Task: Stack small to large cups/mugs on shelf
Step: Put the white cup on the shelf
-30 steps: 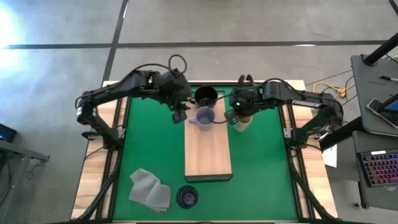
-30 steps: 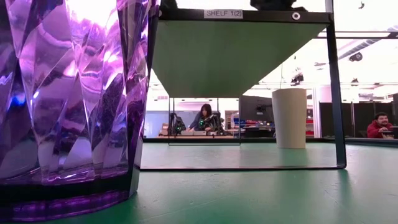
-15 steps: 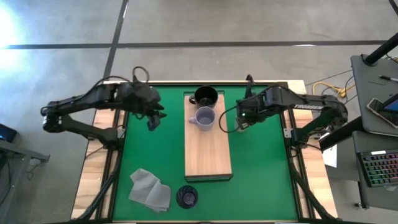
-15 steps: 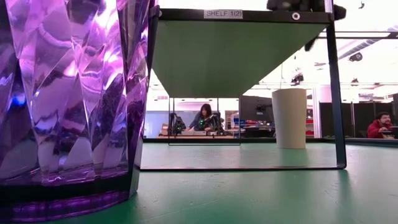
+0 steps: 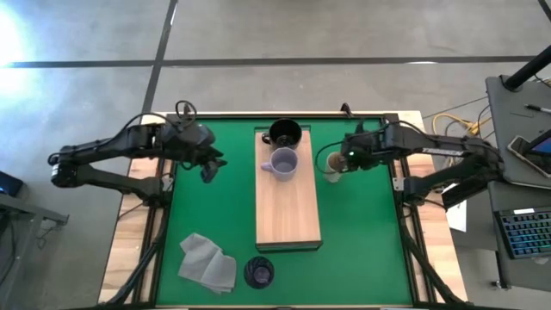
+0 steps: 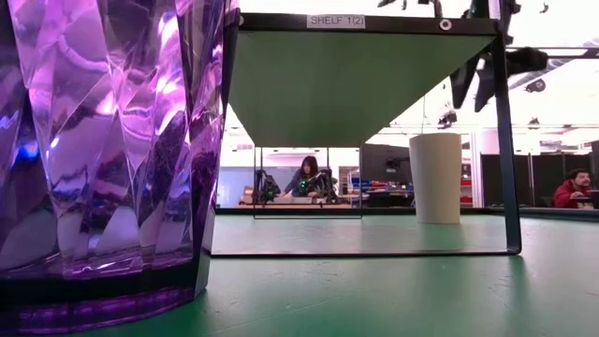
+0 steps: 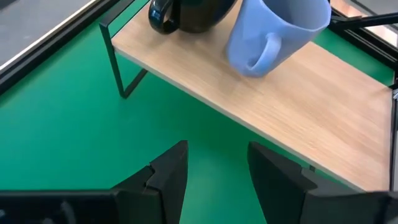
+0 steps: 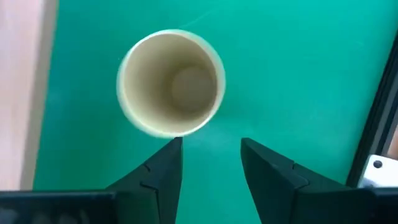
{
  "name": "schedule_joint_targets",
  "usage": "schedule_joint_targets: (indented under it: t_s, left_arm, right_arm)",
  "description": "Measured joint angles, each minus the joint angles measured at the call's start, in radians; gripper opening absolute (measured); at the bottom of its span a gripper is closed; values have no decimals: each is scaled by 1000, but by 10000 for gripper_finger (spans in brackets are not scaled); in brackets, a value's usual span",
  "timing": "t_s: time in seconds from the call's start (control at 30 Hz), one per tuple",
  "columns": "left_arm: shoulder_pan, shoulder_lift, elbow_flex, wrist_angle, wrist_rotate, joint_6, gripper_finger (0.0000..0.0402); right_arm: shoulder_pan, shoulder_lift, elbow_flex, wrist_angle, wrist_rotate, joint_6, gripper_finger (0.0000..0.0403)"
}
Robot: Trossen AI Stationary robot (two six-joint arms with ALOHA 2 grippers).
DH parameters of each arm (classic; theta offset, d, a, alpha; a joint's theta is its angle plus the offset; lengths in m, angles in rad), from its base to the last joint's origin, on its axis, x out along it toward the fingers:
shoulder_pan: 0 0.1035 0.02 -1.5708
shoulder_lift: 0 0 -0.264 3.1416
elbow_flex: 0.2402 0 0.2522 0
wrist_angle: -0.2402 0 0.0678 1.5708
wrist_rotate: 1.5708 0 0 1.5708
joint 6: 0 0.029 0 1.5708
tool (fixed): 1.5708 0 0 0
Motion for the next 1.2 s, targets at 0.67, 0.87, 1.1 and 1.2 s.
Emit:
schedule_joint_targets:
  t_s: [0.67,0.87,1.1,1.2]
  left_arm:
    - [1,71,0,13,-2,7,152]
    - [1,80,1,26,-4,1,152]
    - [1,88,2,28,-5,0,152]
    - [1,90,2,28,-5,0,152]
  right_arm:
    - [-89,-117,-311,342,14,72,155]
    - [-95,-69,-311,373,19,61,155]
    - [-95,-31,-311,377,-3,41,126]
    - [-95,-32,-311,377,-6,39,90]
